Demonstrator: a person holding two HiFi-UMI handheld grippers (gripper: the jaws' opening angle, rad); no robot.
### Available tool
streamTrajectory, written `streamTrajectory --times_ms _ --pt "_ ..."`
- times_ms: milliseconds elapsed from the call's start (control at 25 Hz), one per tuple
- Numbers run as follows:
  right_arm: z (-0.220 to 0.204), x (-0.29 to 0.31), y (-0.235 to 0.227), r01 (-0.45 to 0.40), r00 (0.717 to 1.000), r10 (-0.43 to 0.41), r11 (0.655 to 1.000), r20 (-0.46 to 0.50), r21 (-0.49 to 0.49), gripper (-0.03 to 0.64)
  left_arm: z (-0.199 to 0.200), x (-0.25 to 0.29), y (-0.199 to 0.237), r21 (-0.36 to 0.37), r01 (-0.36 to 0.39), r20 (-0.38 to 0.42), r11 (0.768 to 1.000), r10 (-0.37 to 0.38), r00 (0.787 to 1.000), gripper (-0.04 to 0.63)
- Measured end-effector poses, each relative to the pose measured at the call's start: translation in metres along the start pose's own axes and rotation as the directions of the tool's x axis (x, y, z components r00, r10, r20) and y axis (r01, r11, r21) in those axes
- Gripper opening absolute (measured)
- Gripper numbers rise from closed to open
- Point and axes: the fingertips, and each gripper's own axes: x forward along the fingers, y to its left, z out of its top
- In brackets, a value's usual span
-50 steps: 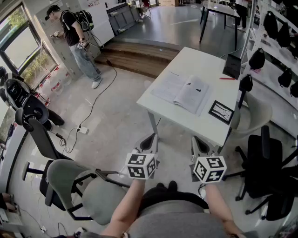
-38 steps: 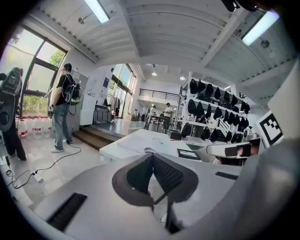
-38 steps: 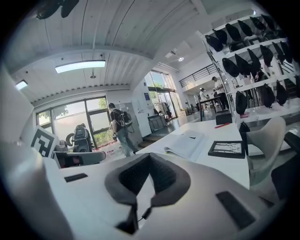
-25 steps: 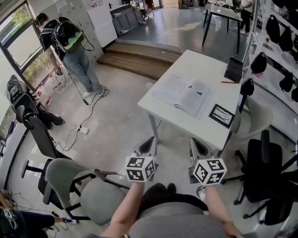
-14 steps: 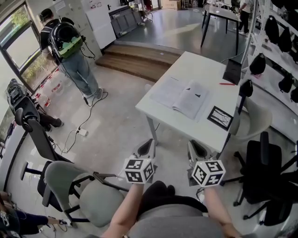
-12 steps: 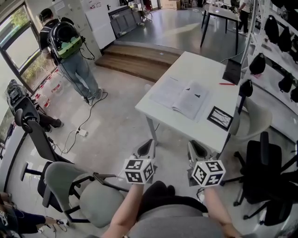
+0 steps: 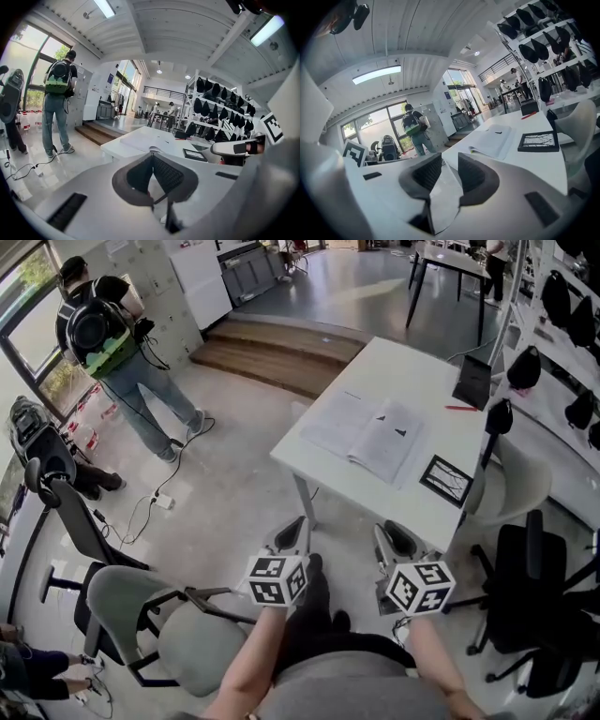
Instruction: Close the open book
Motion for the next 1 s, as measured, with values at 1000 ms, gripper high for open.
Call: streamTrajectory --times_ms 1000 --pt "0.021 0.137 -0.031 0.081 0.996 -0.076 0.986 -0.038 0.149 0.133 0.045 0.124 0.089 0.032 0.071 -0.061 0.997 -0.069 0.996 0.008"
